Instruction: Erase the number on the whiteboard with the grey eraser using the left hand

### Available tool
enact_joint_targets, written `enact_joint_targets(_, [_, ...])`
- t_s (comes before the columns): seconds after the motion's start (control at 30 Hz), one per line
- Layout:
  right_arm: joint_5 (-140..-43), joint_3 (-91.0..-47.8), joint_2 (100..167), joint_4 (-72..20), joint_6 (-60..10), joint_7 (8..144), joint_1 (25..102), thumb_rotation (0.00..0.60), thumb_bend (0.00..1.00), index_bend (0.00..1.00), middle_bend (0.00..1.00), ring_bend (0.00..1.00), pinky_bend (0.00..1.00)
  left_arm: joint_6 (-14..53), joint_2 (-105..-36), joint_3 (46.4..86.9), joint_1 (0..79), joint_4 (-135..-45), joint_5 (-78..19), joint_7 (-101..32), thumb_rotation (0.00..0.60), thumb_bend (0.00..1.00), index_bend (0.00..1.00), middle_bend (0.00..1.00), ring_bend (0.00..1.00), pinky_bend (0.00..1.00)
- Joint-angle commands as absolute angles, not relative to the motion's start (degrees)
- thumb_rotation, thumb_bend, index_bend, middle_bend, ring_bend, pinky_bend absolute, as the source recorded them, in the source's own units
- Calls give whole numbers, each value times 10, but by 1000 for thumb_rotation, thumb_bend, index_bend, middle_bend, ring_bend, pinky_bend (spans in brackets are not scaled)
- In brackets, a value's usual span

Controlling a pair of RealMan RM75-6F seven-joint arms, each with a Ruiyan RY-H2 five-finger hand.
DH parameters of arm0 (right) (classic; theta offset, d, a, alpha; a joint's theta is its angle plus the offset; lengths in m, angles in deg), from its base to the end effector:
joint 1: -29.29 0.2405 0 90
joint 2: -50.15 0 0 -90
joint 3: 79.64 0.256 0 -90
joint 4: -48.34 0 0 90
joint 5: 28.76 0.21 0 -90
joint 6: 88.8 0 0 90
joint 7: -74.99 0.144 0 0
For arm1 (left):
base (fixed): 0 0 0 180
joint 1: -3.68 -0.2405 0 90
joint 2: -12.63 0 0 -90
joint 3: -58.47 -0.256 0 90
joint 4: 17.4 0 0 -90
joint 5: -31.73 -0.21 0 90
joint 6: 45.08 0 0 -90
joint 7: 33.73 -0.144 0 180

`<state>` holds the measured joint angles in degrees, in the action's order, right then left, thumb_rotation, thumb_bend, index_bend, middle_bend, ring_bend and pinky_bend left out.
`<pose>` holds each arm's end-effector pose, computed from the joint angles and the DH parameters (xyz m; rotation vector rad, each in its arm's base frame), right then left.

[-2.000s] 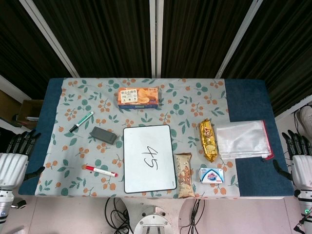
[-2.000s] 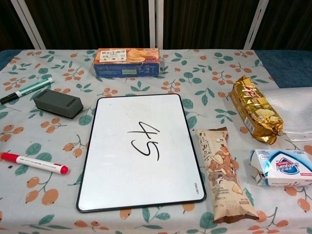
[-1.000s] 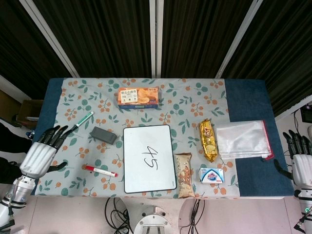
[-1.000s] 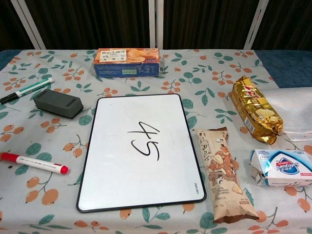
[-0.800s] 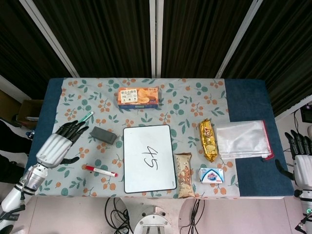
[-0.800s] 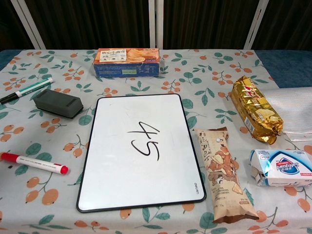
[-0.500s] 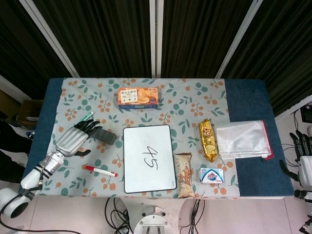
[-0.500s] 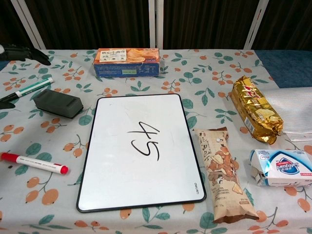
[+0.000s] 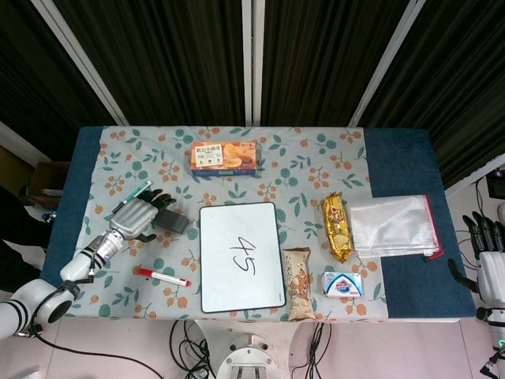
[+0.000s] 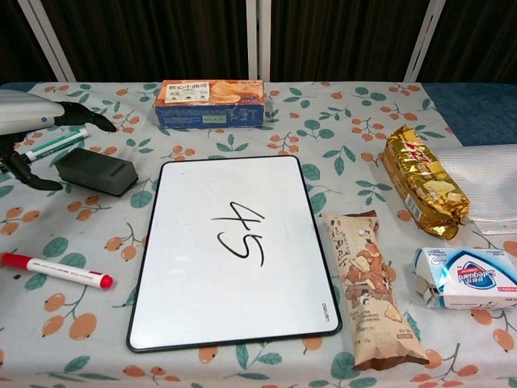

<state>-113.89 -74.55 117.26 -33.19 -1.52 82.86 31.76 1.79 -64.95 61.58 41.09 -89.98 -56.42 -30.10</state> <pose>-0.3465 -0.1767 0.1738 1.2891 -0.8720 0.9215 -0.2484 0.3421 0.0357 -2.0610 -0.8510 -0.6990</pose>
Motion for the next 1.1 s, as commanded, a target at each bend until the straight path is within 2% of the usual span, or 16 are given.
enact_joint_targets(0.03, [-1138,-744,1174,-331,-14,828,318,600,242,0,0,0,0,15,-658,611,417,-890,-562,-297,600,211,153,104,58,149])
enact_joint_targets(0.37, [-1139,-742,1170,-336,-11,824,318,600,242,0,0,0,0,14,-695,608,436,-861,-557,-286,600,212,202,158,90,162])
enact_joint_targets(0.8, [-1134,-743,1175,-326,-23,826,322,600,258,0,0,0,0,11,-700,605,447,-853,-540,-284,600,246,298,260,182,217])
enact_joint_targets(0.97, [-1131,-743,1175,-326,-28,824,323,600,259,0,0,0,0,14,-707,604,447,-847,-533,-281,600,254,346,306,237,293])
enact_joint_targets(1.1, [-1126,-743,1175,-326,-32,824,323,600,259,0,0,0,0,11,-710,602,450,-843,-531,-277,600,260,359,320,251,317])
